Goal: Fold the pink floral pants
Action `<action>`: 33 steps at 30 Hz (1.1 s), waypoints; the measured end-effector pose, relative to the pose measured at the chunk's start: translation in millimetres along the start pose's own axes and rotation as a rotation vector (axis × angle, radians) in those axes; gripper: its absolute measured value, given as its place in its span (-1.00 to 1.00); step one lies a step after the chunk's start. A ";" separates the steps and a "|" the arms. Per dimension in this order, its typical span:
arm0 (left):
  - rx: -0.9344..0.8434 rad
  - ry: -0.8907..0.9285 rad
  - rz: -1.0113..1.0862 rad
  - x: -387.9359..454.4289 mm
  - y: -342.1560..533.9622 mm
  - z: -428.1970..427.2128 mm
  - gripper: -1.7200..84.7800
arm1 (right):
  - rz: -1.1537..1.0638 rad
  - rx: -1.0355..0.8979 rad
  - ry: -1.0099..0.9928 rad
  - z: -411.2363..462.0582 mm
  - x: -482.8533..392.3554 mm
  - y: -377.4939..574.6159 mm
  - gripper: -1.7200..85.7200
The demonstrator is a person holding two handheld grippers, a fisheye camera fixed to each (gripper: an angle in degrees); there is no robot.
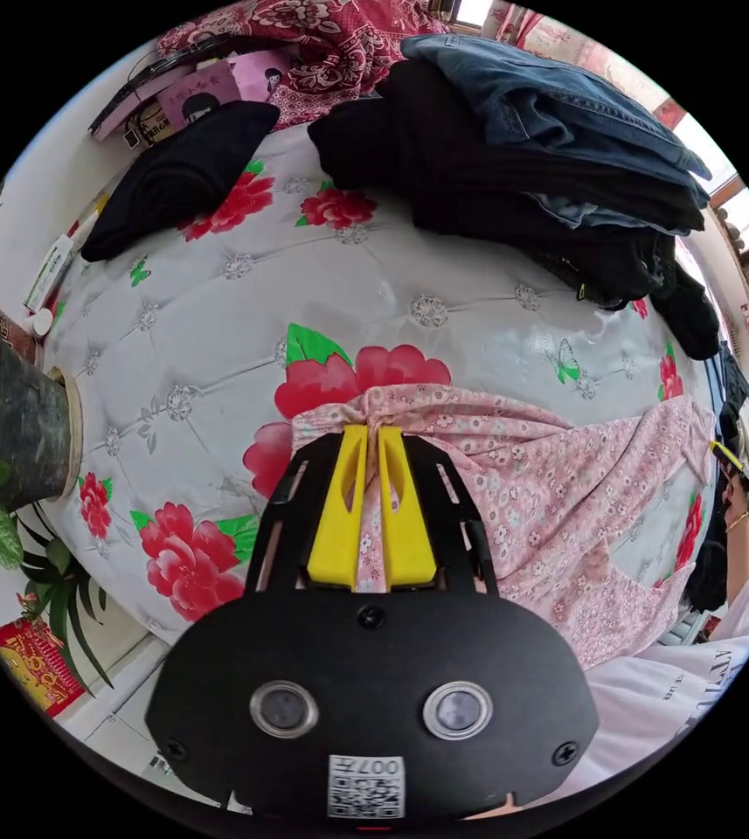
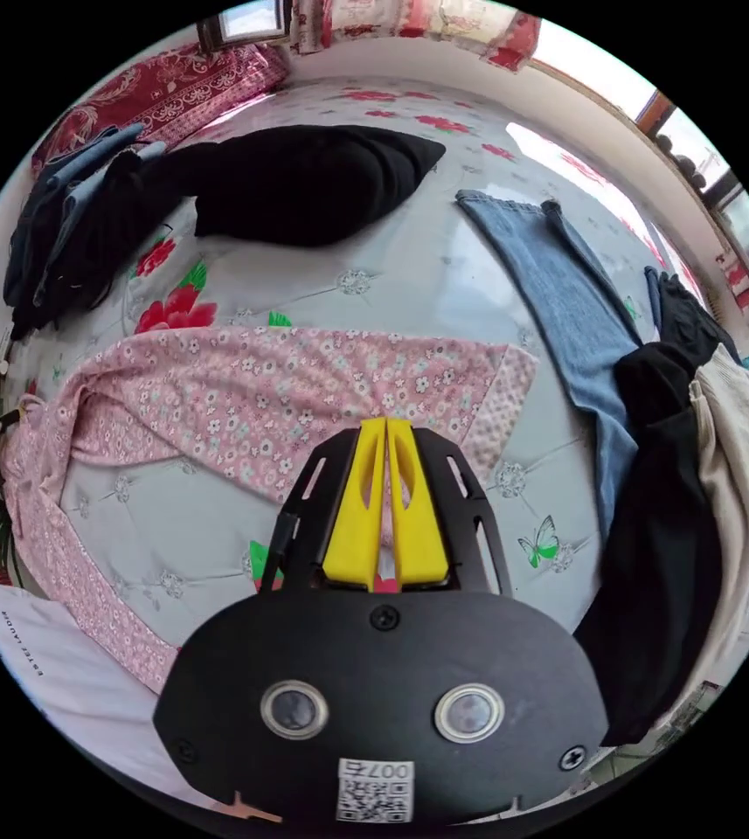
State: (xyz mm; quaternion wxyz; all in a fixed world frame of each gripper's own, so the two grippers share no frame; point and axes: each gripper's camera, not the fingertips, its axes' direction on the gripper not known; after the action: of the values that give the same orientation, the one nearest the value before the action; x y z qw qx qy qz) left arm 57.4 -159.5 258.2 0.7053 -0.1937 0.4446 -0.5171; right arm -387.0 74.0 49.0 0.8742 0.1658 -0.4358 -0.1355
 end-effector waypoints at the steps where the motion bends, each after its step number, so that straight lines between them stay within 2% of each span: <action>1: 0.013 0.013 -0.011 -4.4 0.9 -7.5 -0.96 | 0.035 0.073 -0.022 -22.2 9.6 16.1 -0.96; 4: 0.151 0.052 -0.056 -22.5 15.6 -43.5 -0.97 | 0.103 0.279 -0.074 -88.2 35.5 79.9 -0.96; 6: 0.195 0.088 -0.091 -36.0 26.4 -56.1 -0.97 | 0.093 0.314 -0.086 -111.0 43.4 122.7 -0.97; 10: 0.196 0.114 -0.124 -54.8 42.9 -50.7 -0.97 | 0.077 0.117 -0.220 -99.6 48.9 197.0 -0.96; 13: 0.178 0.165 -0.181 -66.2 47.6 -41.6 -0.97 | 0.102 0.055 -0.164 -91.5 42.6 224.8 -0.94; 20: 0.150 0.171 -0.149 -81.7 45.9 -51.4 -0.97 | 0.244 0.219 -0.185 -106.4 67.8 196.4 -0.88; 24: 0.162 0.187 -0.120 -90.5 52.4 -62.5 -0.97 | 0.311 0.145 -0.225 -59.2 77.2 153.8 -0.90; 26: 0.182 0.216 -0.126 -101.4 63.0 -72.5 -0.97 | 0.347 0.057 -0.351 -24.3 79.2 136.6 -0.94; 27: 0.188 0.228 -0.131 -104.9 66.9 -76.1 -0.97 | 0.364 0.082 -0.346 -25.1 79.0 137.4 -0.95; 29: 0.253 0.292 -0.135 -121.5 92.5 -98.4 -0.97 | 0.416 0.314 -0.358 -61.0 78.4 159.4 -0.96; 31: 0.318 0.359 -0.128 -134.3 120.4 -117.4 -0.97 | 0.448 0.433 -0.367 -96.6 76.0 186.6 -0.96; 33: 0.391 0.413 -0.144 -145.1 151.9 -134.4 -0.98 | 0.442 0.537 -0.297 -136.2 60.4 218.9 -0.96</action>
State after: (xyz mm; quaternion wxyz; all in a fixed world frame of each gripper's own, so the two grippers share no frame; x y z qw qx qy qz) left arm 20.6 55.6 137.7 0.5852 0.0241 0.4558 -0.6702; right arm -221.6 273.2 104.7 0.7352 0.2694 -0.6029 0.1530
